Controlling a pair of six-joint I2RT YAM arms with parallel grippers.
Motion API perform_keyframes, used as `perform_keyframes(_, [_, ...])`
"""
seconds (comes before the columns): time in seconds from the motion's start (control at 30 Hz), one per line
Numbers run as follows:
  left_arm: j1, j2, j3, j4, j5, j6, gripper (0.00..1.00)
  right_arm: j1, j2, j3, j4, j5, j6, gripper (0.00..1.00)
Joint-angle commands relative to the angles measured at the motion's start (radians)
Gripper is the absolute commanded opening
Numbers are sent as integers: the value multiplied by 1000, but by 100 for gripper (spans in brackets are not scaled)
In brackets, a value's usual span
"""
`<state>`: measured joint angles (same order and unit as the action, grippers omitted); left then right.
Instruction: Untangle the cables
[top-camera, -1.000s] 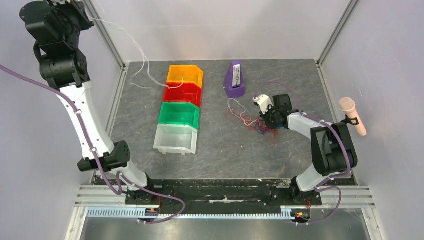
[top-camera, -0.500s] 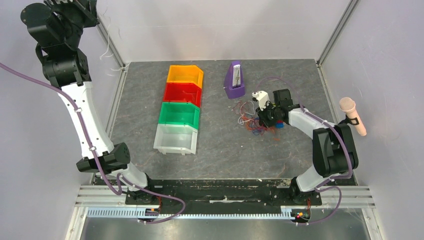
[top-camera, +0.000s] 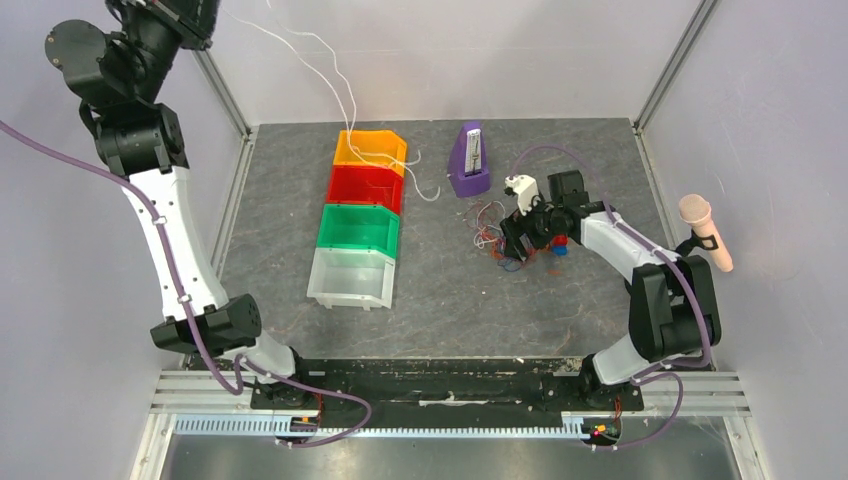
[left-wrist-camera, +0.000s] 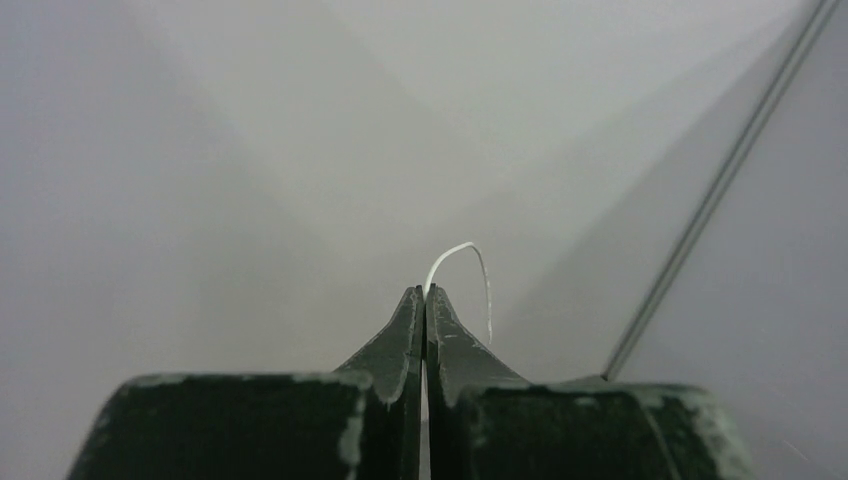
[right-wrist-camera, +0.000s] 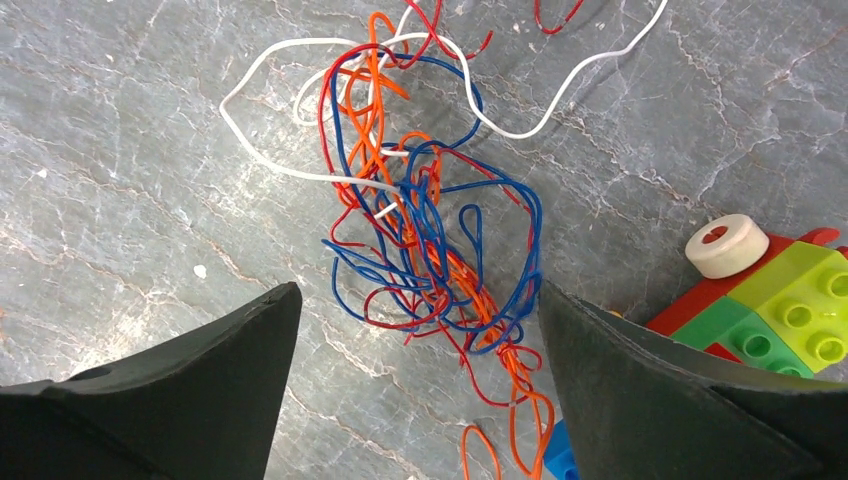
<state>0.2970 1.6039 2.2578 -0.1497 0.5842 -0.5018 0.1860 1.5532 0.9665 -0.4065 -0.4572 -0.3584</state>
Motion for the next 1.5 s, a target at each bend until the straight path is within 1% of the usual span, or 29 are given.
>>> perform_keyframes(0.0, [-3,-121,-115,99,220,-162,2,2,-59,40,-21,-30,10,97])
perform_keyframes(0.2, [-2,-295,-325,116,400,-163,2,2,-77,49,-26,-40,30,98])
perform_keyframes(0.3, [-2,-374,-413,88,491,-147,2,3,-81,51,-32,-41,32,98])
perform_keyframes(0.37, [-3,-426,-470,40,535,-101,2,2,-85,49,-34,-36,32,98])
perform_keyframes(0.47, [-1,-491,-507,-47,542,1,2,1,-92,40,-35,-33,30,98])
perform_keyframes(0.57, [-1,-503,-469,-128,470,84,2,3,-96,38,-43,-39,30,98])
perform_keyframes(0.7, [-1,-499,-423,-128,375,85,2,3,-106,36,-51,-37,29,98])
perform_keyframes(0.83, [-1,-520,-475,-103,401,54,2,2,-125,22,-52,-32,21,98])
perform_keyframes(1.03, [-1,-587,-615,-99,437,113,2,2,-127,10,-52,-38,18,98])
perform_keyframes(1.07, [-2,-593,-624,-119,423,139,2,2,-125,11,-54,-40,17,98])
perform_keyframes(1.13, [-1,-602,-636,-204,369,239,2,3,-123,14,-54,-41,19,98])
perform_keyframes(1.2, [-1,-611,-646,-285,272,358,2,3,-123,14,-54,-44,18,98])
perform_keyframes(1.3, [-1,-610,-646,-393,140,496,2,3,-126,8,-56,-42,15,98])
perform_keyframes(1.37, [-1,-613,-644,-456,98,594,2,2,-130,2,-56,-38,11,98])
perform_keyframes(1.47, [-1,-637,-653,-509,65,687,2,2,-133,-7,-55,-30,5,98])
